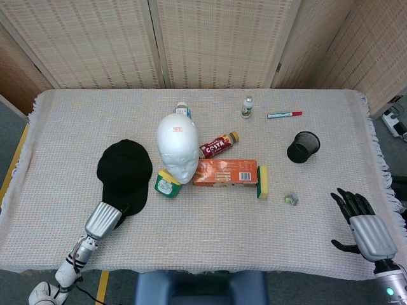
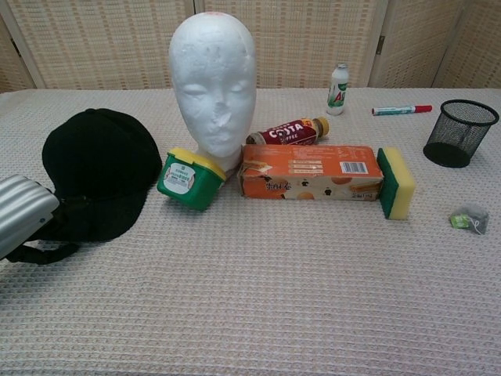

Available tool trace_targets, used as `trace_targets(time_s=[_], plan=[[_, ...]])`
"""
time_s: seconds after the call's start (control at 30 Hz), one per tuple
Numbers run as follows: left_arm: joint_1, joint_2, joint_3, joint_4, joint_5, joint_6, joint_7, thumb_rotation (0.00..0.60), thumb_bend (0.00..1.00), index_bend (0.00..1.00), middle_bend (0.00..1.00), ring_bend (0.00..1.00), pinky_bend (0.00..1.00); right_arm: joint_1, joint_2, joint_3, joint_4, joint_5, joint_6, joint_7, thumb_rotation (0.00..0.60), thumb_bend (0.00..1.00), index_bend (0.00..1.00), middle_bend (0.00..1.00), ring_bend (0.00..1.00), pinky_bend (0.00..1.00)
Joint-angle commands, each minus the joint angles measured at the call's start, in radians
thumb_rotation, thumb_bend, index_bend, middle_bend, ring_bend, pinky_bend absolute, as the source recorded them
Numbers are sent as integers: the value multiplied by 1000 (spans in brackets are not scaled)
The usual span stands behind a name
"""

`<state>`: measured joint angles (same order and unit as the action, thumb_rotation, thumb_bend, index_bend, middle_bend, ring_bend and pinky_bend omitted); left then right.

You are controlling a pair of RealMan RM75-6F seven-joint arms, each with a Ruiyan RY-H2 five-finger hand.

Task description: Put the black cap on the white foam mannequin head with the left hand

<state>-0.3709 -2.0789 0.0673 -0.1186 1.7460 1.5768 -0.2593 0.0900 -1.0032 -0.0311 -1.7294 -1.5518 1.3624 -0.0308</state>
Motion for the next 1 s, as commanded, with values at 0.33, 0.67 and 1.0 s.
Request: trace_targets(time_s=[0.33,0.67,1.0], plan=[[-36,-2,-8,13,-39,-12,20,600,336,435,1000,1000,1000,0,18,-15,-22,-8,-14,5,600,46,0,0,0,0],[-54,8,-20,9,-71,8,13,600,360,532,1000,1000,1000,3,29,-23,-33,-18,-22,17,600,46,0,0,0,0],[-70,24,-38,9,-105,11,34,600,415,618,1000,1000,1000,6,43,-32,-39,-38,-26,37,600,45,0,0,0,0]])
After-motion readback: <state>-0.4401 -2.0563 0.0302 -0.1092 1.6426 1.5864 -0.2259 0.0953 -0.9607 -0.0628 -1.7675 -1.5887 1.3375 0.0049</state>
